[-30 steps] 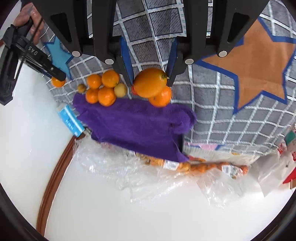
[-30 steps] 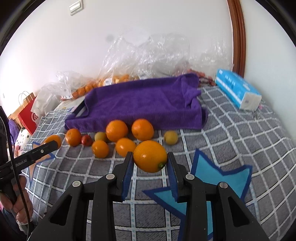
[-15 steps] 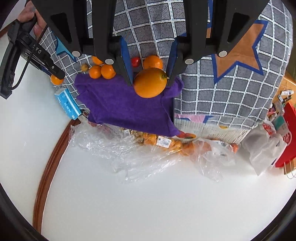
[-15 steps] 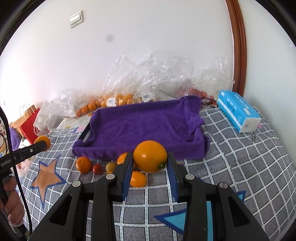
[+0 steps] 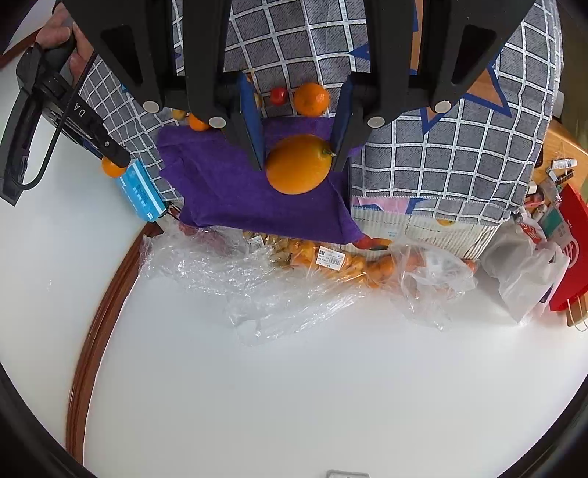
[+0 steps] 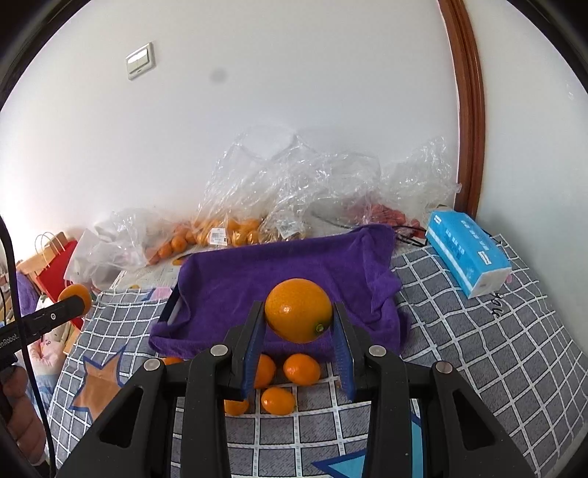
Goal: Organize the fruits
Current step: 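Carry the oval fruit over the purple towel with the left tool while the right tool carries the orange there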
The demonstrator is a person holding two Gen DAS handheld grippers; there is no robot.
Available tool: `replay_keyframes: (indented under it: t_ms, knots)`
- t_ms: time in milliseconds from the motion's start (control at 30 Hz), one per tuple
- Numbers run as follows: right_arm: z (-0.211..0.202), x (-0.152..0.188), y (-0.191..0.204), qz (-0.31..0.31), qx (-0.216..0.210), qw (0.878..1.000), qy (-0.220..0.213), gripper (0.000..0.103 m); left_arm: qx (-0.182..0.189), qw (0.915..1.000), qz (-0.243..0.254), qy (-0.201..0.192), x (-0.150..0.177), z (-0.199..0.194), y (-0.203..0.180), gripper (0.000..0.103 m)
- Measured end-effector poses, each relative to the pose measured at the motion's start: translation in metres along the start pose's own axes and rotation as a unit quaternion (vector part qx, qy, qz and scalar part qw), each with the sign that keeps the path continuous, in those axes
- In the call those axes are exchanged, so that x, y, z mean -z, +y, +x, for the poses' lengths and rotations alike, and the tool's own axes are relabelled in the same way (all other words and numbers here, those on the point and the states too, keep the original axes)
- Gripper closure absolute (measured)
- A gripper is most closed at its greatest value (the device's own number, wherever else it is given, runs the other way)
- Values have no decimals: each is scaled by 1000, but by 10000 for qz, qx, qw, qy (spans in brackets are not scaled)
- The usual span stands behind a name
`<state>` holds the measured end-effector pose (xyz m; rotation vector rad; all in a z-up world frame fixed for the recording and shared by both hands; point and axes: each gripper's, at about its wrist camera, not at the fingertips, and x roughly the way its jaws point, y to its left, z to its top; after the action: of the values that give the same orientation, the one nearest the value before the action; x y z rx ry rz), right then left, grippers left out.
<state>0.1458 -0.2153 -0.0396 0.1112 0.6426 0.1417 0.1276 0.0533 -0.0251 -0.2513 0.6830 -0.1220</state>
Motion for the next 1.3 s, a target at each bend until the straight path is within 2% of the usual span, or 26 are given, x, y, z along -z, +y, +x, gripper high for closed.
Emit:
replay_keyframes:
  t_ms: [400,833,1300]
  knots:
    - [18,-32,8,-79,-106,9999,-66,67,-32,9999,-53,128,-27,26,5,69]
    - [60,-66,-3,-9,-107,9998,-140,67,-87,9996,-78,261,-58,69,19,70]
    - [113,-69,-33,113,48,9999,73,67,-296,9982,-195,492,-70,119,53,70]
